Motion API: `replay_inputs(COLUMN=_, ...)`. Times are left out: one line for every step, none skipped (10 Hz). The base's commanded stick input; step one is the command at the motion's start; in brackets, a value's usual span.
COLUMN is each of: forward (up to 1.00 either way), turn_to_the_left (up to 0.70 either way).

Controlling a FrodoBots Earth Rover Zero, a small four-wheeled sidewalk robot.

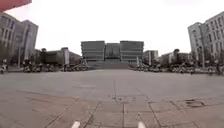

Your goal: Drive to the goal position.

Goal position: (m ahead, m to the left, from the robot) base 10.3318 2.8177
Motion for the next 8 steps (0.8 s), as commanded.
replay_inputs(forward=0.6, turn_to_the_left=0.0)
replay_inputs(forward=0.6, turn_to_the_left=0.0)
replay_inputs(forward=0.6, turn_to_the_left=0.0)
replay_inputs(forward=0.6, turn_to_the_left=0.0)
replay_inputs(forward=0.6, turn_to_the_left=0.0)
replay_inputs(forward=0.6, turn_to_the_left=0.0)
replay_inputs(forward=0.6, turn_to_the_left=0.0)
replay_inputs(forward=0.6, turn_to_the_left=0.0)
